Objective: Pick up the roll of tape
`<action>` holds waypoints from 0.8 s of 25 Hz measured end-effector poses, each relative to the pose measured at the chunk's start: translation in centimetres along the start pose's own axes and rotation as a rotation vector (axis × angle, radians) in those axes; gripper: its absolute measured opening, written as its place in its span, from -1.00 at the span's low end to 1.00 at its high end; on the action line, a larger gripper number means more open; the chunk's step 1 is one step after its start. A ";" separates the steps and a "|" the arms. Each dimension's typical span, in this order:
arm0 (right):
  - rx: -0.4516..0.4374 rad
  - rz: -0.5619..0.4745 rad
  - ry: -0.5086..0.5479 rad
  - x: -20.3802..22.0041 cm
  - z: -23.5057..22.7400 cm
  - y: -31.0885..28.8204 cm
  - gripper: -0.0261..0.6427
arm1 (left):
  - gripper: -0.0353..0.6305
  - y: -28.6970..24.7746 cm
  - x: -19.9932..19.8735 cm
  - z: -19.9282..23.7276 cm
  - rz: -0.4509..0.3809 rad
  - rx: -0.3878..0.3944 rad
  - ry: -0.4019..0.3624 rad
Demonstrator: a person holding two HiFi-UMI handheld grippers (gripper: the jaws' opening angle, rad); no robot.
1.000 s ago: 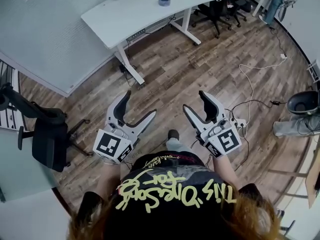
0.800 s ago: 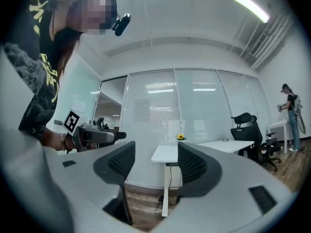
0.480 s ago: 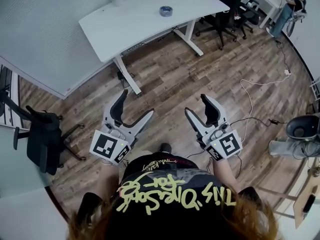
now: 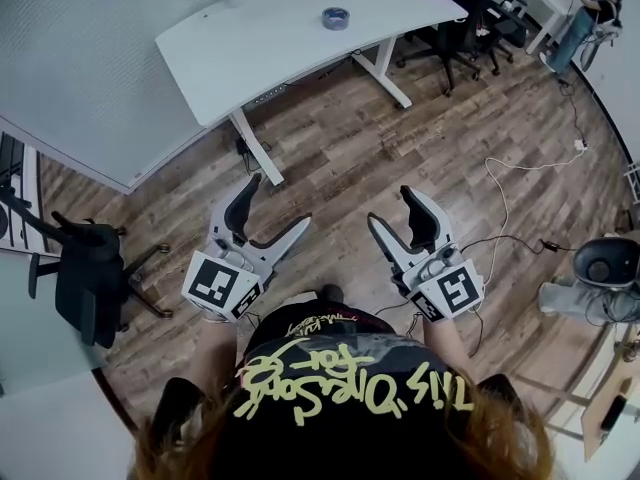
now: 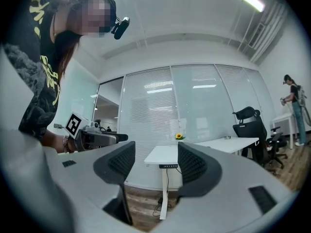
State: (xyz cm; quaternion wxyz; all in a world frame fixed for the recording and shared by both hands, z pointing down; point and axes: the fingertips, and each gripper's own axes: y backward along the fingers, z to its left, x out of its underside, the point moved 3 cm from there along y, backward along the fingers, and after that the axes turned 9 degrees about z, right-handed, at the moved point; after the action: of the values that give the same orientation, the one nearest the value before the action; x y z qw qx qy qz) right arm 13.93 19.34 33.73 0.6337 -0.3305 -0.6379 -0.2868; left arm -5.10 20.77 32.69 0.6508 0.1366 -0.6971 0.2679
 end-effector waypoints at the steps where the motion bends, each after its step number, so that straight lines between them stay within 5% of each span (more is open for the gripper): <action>1: 0.006 -0.002 0.005 -0.1 -0.3 0.1 -0.15 | 0.29 -0.4 -0.3 0.0 -0.010 0.003 -0.003; 20: 0.002 0.022 -0.006 1.6 -3.7 -0.2 -0.15 | 0.29 -4.1 0.8 0.8 0.018 0.009 0.000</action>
State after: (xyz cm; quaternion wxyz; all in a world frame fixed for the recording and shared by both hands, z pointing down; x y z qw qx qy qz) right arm 16.09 16.35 35.42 0.6354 -0.3375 -0.6365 -0.2781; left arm -3.66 17.08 34.25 0.6476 0.1333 -0.6973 0.2769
